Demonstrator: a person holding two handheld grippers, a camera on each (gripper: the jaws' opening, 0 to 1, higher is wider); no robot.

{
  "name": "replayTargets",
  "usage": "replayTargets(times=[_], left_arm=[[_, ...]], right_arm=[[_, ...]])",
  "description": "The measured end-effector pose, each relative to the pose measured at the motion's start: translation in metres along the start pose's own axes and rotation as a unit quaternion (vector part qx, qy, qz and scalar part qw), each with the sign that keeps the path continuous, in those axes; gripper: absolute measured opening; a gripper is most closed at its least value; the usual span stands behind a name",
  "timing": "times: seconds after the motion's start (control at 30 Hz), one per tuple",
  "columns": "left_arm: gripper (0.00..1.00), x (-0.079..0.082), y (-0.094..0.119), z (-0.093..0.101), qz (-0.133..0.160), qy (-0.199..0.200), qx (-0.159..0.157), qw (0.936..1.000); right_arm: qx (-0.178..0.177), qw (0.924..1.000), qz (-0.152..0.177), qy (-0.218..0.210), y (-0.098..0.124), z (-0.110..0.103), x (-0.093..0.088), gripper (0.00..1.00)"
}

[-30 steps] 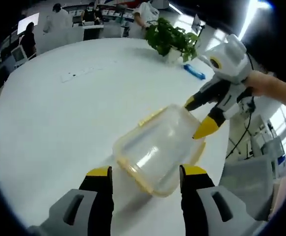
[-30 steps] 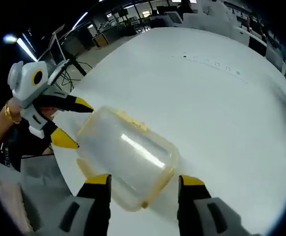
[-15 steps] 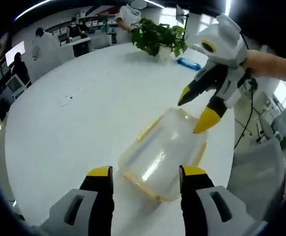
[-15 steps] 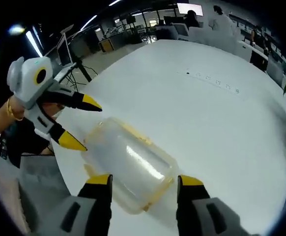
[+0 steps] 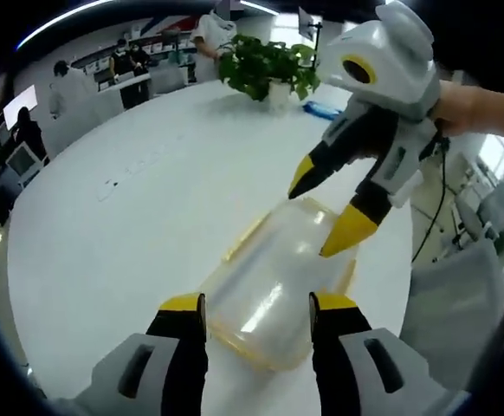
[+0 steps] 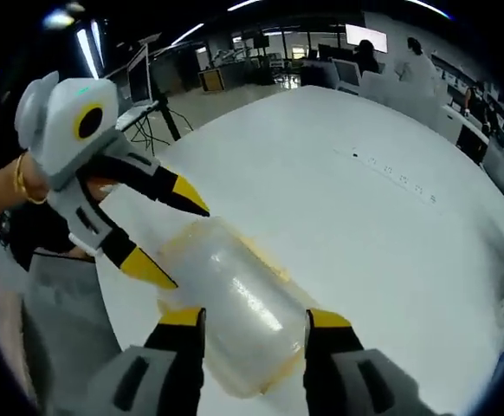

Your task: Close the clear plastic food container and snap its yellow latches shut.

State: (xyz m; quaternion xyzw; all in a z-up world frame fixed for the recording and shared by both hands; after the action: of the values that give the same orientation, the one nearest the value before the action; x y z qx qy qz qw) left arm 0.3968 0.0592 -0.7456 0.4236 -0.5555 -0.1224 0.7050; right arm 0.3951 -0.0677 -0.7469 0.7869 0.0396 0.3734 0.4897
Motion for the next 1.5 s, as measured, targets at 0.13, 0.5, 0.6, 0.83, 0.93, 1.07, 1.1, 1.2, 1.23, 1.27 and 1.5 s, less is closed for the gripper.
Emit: replayTargets(times=[0.13, 0.5, 0.6, 0.83, 0.93, 1.07, 1.1, 1.2, 1.23, 1.27, 1.5], left_arm=[[0.40, 0.003, -0.003, 0.005, 0.007, -0.004, -0.010, 0.9999], [0.27, 0.005, -0.009, 0.017, 0.013, -0.028, -0.042, 0.9986], [0.26, 0.007, -0.010, 0.018, 0.017, -0.038, -0.043, 0.9982], [0.36, 0.006, -0.016, 0.021, 0.008, -0.064, -0.052, 0.9966], [0.42, 0.005, -0.017, 0.022, 0.008, -0.069, -0.057, 0.9959], [0.58, 0.003, -0.019, 0.025, 0.015, -0.095, -0.071, 0.9928], [0.61, 0.002, -0.019, 0.026, 0.015, -0.100, -0.071, 0.9923], [0.66, 0.001, -0.020, 0.028, 0.015, -0.121, -0.071, 0.9900], [0.67, 0.001, -0.021, 0.028, 0.015, -0.127, -0.071, 0.9893], [0.69, 0.002, -0.022, 0.029, 0.015, -0.137, -0.070, 0.9880], [0.70, -0.002, -0.026, 0.029, 0.004, -0.162, -0.064, 0.9847]], right_arm=[[0.011, 0.9999, 0.009, 0.001, -0.003, -0.005, 0.004, 0.31], [0.021, 0.9992, 0.002, 0.035, -0.014, -0.011, 0.007, 0.30], [0.023, 0.9992, 0.004, 0.033, -0.017, -0.011, 0.010, 0.30], [0.032, 0.9985, 0.004, 0.045, -0.022, -0.014, 0.017, 0.32], [0.036, 0.9980, -0.001, 0.052, -0.023, -0.015, 0.018, 0.34], [0.044, 0.9959, -0.023, 0.076, -0.026, -0.015, 0.015, 0.39], [0.044, 0.9955, -0.022, 0.081, -0.028, -0.015, 0.015, 0.40], [0.055, 0.9950, -0.020, 0.080, -0.029, -0.016, 0.018, 0.41], [0.057, 0.9949, -0.020, 0.081, -0.030, -0.016, 0.019, 0.41], [0.056, 0.9947, -0.020, 0.084, -0.031, -0.016, 0.020, 0.41], [0.049, 0.9938, -0.008, 0.100, -0.031, -0.014, 0.030, 0.55]])
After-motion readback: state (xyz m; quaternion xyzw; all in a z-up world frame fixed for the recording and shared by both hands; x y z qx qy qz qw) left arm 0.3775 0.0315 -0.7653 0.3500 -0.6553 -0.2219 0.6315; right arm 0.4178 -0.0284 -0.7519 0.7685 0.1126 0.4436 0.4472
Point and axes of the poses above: the point that each gripper's makers call its tool centre point, and the gripper's own axes: y roughly backward along the fingers, z roughly to its right, x roughly out of its top, the point moved 6 cm from there along y, roughly backward along the fingers, and after that the axes turned 7 degrees about -y, right-handed, at the moved point
